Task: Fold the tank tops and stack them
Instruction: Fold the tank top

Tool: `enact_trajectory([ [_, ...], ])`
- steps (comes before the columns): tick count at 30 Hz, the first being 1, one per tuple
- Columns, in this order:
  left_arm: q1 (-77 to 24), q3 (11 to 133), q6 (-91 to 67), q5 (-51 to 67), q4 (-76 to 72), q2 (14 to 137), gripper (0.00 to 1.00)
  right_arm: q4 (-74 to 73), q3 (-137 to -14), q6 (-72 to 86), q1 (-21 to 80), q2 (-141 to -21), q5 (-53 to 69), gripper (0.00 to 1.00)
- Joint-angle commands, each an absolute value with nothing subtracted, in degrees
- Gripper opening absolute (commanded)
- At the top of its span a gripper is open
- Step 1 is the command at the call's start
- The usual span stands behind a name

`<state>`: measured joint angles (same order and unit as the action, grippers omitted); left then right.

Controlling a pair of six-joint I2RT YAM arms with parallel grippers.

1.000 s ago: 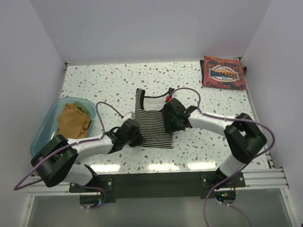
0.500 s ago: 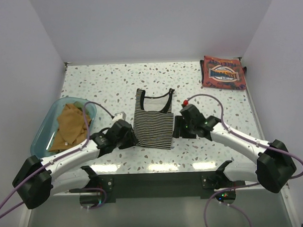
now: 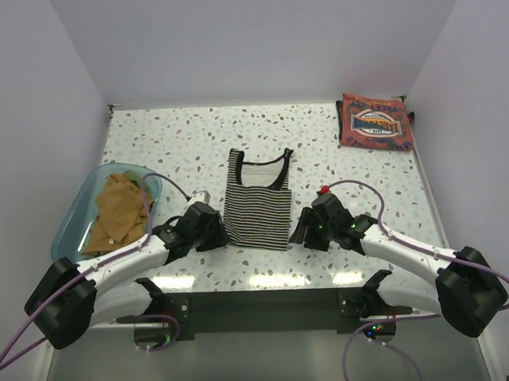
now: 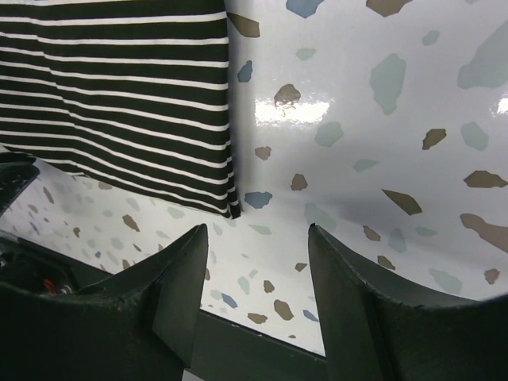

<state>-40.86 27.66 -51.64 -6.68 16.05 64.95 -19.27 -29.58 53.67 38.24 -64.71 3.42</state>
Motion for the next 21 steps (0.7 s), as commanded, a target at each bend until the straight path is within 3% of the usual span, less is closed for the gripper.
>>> enact_trajectory([
  [1,-40.3,26.2,-51.2,-7.4,11.4,63.0,0.56,-14.2,-27.7,58.1,38.4,-62.9,4.7,0.57],
  [10,-37.4,21.9,-54.3,-6.9,6.4,63.7,0.51,-5.0,-23.7,64.3,40.6,-67.5,5.1,0.56],
  [21,-37.5,13.8,-57.4,-4.6,-2.1,53.5,0.47,1.0,-20.3,69.2,44.4,-72.8,2.4,0.51],
])
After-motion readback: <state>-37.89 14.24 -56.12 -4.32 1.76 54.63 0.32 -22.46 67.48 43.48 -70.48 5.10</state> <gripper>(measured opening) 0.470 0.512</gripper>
